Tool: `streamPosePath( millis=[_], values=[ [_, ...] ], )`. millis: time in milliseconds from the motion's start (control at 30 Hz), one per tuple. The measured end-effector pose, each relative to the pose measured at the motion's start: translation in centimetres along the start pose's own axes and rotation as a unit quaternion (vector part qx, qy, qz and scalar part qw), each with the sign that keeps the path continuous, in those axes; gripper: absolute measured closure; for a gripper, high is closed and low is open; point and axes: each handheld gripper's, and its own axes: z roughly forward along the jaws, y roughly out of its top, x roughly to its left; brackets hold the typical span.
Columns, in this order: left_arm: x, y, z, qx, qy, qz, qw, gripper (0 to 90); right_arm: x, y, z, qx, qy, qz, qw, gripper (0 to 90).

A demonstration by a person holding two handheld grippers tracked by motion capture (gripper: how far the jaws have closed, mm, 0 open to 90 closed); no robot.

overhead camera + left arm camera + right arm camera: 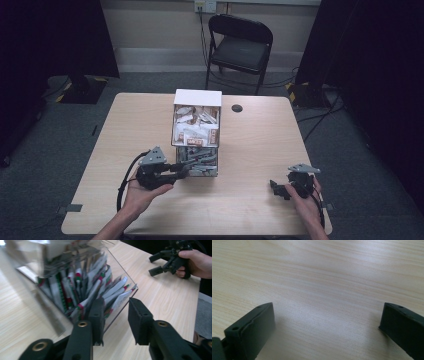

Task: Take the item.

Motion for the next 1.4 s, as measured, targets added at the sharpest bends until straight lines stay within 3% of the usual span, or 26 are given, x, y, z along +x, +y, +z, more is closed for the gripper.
streamPosePath(
  millis=[267, 400, 700, 1167, 1400],
  values=[
    [0.0, 0.5, 1.3, 0.001, -0.012, 0.006, 0.9999, 69.9, 0.0, 0.0, 0.0, 0.000, 0.000, 0.000, 1.0000, 0.0],
    [0.0, 0.5, 2.2, 0.014, -0.015, 0.014, 0.9997, 71.6, 0.0, 0.0, 0.0, 0.000, 0.000, 0.000, 1.0000, 0.0],
    [0.1, 0.5, 2.7, 0.023, -0.016, 0.022, 0.9994, 76.1, 0.0, 0.0, 0.0, 0.000, 0.001, -0.002, 1.0000, 0.0],
    [-0.1, 0.0, 3.4, 0.018, -0.015, 0.030, 0.9993, 73.2, 0.0, 0.0, 0.0, 0.000, 0.002, -0.002, 1.0000, 0.0],
    [-0.2, -0.1, 3.5, 0.018, -0.017, 0.040, 0.9989, 79.1, 0.0, 0.0, 0.0, 0.000, 0.002, -0.002, 1.0000, 0.0]
  ],
)
